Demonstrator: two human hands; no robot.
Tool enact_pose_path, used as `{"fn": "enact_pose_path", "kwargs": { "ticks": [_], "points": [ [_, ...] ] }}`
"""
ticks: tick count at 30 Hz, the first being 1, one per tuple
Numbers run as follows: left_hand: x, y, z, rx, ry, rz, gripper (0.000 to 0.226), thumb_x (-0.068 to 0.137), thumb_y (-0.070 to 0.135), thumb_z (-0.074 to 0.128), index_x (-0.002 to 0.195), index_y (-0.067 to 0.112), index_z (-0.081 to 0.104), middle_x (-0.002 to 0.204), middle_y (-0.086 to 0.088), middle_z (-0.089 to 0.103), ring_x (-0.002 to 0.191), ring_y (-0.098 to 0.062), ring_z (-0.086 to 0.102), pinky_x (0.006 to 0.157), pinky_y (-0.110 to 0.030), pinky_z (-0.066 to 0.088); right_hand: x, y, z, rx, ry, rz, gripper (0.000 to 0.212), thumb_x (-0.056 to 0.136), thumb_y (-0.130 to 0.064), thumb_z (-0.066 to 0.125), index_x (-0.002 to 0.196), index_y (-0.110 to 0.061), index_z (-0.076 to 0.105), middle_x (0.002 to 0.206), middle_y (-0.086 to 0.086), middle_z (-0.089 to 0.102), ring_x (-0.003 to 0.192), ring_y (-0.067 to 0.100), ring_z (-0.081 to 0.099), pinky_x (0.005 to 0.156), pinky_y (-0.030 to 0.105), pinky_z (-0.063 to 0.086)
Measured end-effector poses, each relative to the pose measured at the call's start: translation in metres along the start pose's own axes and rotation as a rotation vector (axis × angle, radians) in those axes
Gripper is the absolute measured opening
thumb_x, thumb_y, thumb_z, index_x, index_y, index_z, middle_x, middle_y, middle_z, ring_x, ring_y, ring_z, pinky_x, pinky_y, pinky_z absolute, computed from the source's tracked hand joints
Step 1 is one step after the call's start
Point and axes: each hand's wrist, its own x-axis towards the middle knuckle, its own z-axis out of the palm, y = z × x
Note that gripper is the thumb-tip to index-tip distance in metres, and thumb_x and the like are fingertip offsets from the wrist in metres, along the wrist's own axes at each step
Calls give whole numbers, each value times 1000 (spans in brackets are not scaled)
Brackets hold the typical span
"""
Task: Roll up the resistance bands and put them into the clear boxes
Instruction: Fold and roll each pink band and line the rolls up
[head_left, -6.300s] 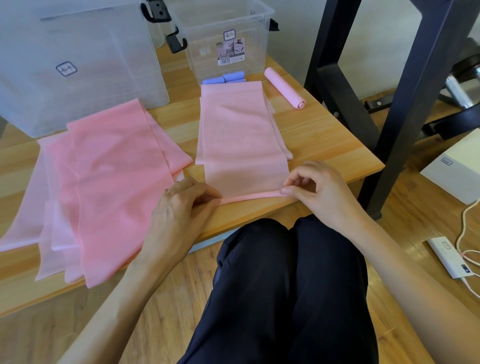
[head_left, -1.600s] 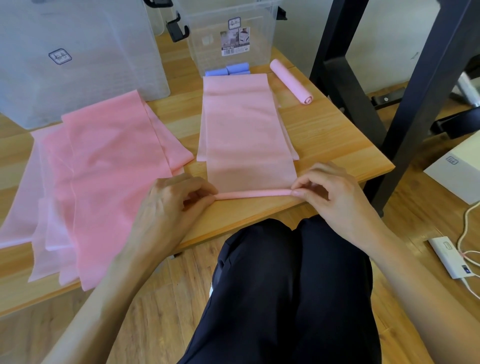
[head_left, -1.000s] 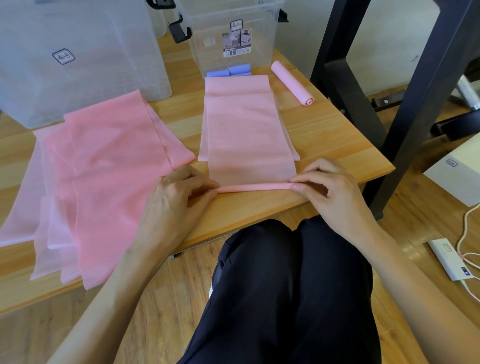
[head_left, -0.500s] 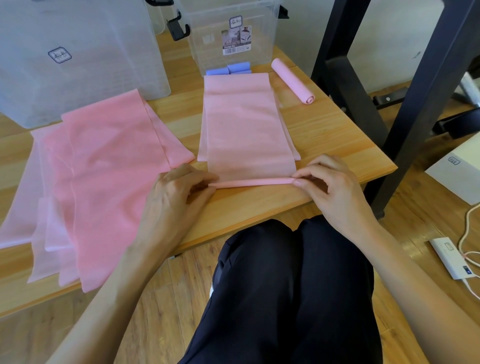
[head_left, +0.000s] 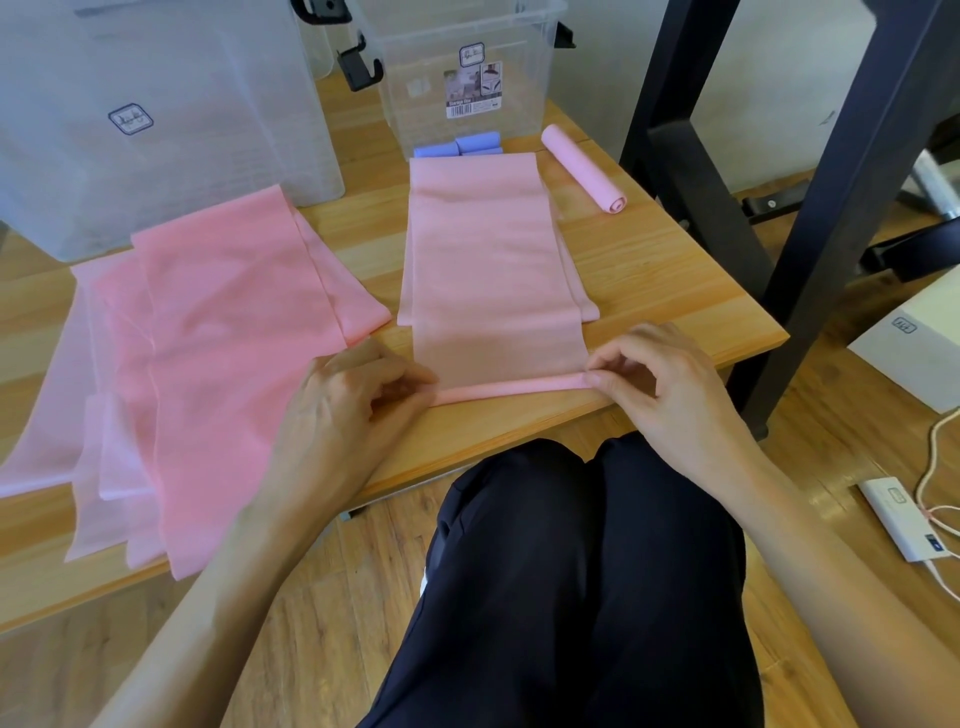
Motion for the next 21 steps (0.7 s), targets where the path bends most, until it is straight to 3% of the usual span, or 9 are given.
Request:
{"fn": "enact_pose_path", "kwargs": {
  "ticks": [3,8,14,18,21],
  "points": [
    [0,0,3,60,0,74,10,90,22,63,90,26,73,87,17,61,80,-10,58,76,-39,50,0,1,-1,39,11,25,18,84,-33,67,91,-18,74,91,-7,58,92,13,52,87,38,46],
    [0,0,7,120,31,87,9,90,28,66,92,26,74,92,14,63,87,-15,57,86,-42,47,1,2,1,13,31,7,27,85,-34,65,99,-14,76,91,-3,58,93,14,51,86,41,47],
    [7,-2,9,65,48,38,22,94,36,58,100,26,77,91,12,63,85,-16,59,78,-44,52,1,2,5,-3,62,-26,19,90,-24,62,103,-14,72,95,-4,58,96,14,51,88,44,48],
    [7,0,9,85,57,53,17,93,33,59,92,24,73,89,11,63,83,-16,58,78,-45,51,1,1,5,-17,68,-44,26,87,-32,65,99,-12,75,92,-3,57,94,12,50,87,41,46],
    [6,-2,10,109,58,40,22,91,39,61,97,24,76,95,10,61,89,-15,54,78,-42,51,3,0,6,-59,56,-65,33,84,-35,66,103,-10,75,92,-1,56,95,13,48,85,40,46]
  ]
}}
